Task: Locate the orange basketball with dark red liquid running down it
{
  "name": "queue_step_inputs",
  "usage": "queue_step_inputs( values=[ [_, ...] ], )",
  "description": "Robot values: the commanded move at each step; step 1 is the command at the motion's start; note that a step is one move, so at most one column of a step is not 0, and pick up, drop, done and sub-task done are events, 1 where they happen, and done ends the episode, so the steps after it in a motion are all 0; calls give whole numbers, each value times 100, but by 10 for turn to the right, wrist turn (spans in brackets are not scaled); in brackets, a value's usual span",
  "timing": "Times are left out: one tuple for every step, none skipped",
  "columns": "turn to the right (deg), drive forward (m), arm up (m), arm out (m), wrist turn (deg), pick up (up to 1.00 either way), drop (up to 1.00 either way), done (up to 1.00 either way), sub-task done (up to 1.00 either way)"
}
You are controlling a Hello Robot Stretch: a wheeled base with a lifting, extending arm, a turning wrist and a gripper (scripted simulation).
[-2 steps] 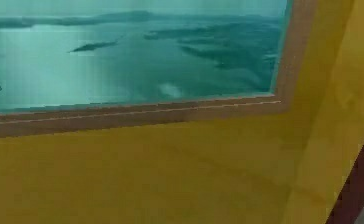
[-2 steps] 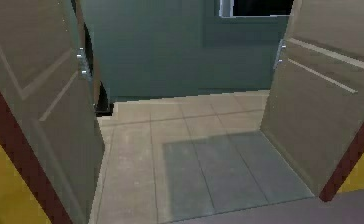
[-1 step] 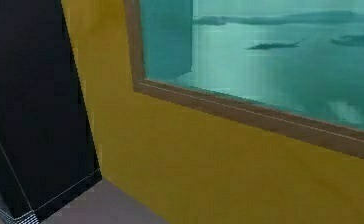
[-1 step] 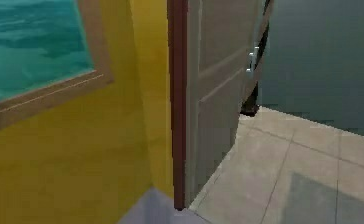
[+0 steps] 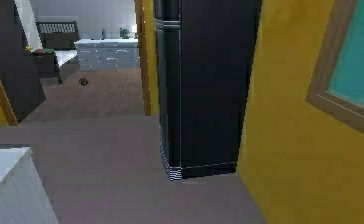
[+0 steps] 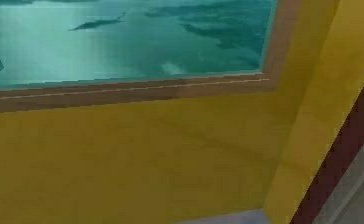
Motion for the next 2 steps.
queue_step_inputs(
  values=[
    [-90,0,0,0,0,0,0,0,0],
    [0,100,0,0,0,0,0,0,0]
  ],
)
